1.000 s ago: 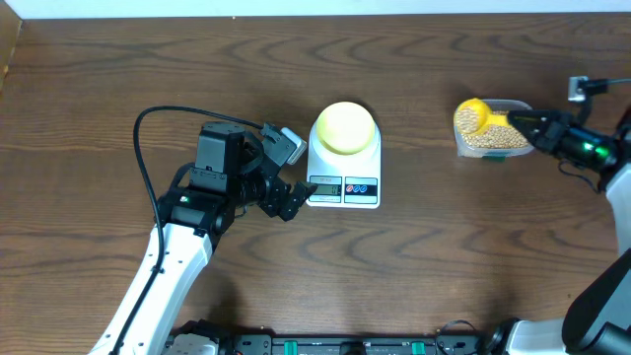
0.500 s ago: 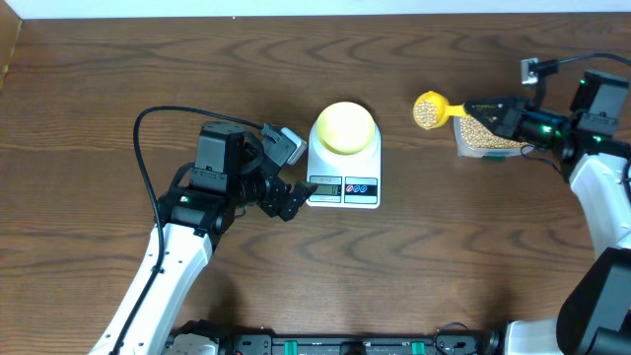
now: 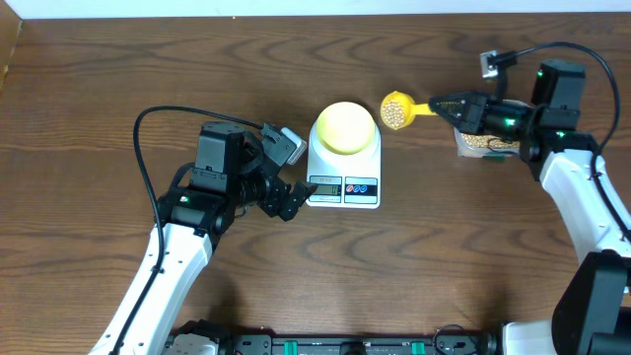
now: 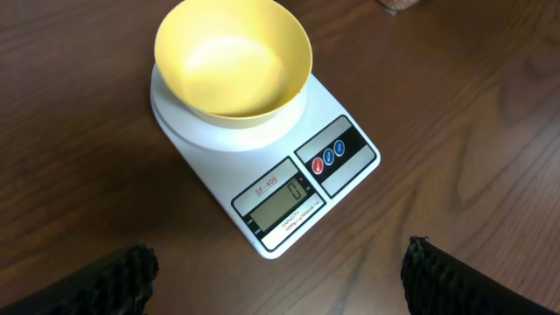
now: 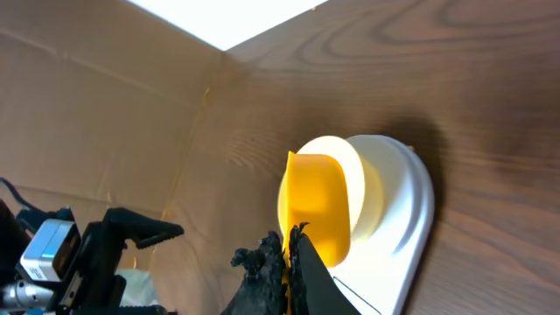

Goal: Scoop item into bowl and weigh 50g on scale
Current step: 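Lift the filled scoop and carry it left toward the yellow bowl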

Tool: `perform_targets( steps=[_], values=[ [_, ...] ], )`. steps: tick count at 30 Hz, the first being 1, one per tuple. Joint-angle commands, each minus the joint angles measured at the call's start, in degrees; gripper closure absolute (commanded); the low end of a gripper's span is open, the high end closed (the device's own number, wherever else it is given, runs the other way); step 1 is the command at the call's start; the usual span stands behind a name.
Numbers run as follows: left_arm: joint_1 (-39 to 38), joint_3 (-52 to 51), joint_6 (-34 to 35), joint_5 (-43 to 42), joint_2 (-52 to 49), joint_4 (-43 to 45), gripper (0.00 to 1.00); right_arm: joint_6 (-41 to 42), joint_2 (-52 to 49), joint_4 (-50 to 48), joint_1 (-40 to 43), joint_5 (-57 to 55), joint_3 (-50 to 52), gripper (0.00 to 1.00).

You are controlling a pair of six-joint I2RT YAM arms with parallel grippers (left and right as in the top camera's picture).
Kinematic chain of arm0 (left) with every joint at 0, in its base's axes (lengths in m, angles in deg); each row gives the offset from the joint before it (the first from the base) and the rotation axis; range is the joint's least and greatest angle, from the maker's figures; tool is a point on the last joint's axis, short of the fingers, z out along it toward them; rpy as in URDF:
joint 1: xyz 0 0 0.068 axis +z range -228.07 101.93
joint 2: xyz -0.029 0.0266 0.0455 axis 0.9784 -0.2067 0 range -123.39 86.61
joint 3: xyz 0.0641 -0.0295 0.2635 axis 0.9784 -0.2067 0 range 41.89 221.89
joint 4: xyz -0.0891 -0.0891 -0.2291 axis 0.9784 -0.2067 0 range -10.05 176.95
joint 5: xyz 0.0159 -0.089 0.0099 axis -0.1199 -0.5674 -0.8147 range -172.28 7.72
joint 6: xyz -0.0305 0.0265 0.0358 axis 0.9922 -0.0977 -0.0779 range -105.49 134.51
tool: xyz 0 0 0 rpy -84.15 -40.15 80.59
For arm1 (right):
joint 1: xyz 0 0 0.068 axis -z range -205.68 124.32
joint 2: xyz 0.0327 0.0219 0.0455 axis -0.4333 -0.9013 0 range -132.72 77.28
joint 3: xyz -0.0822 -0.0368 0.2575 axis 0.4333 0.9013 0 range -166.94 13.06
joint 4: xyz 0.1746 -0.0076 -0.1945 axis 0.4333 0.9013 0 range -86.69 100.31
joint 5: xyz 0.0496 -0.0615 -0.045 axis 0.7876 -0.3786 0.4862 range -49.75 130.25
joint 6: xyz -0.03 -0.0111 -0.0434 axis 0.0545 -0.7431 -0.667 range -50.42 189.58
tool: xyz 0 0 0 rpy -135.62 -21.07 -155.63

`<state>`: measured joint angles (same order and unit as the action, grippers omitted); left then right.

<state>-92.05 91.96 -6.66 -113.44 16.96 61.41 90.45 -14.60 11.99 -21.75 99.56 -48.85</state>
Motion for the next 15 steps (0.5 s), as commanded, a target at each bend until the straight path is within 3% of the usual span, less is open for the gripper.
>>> perform_targets(
  steps=[1, 15],
  values=[
    [0.15, -0.11, -0.15, 0.33, 0.52, -0.09, 0.09, 1.68, -0.28, -0.33, -2.21, -1.81, -0.96, 0.99],
    [0.15, -0.11, -0.15, 0.33, 0.52, -0.11, 0.09, 2.32, -0.28, -1.95, -8.41, -6.93, -0.96, 0.99]
  ],
)
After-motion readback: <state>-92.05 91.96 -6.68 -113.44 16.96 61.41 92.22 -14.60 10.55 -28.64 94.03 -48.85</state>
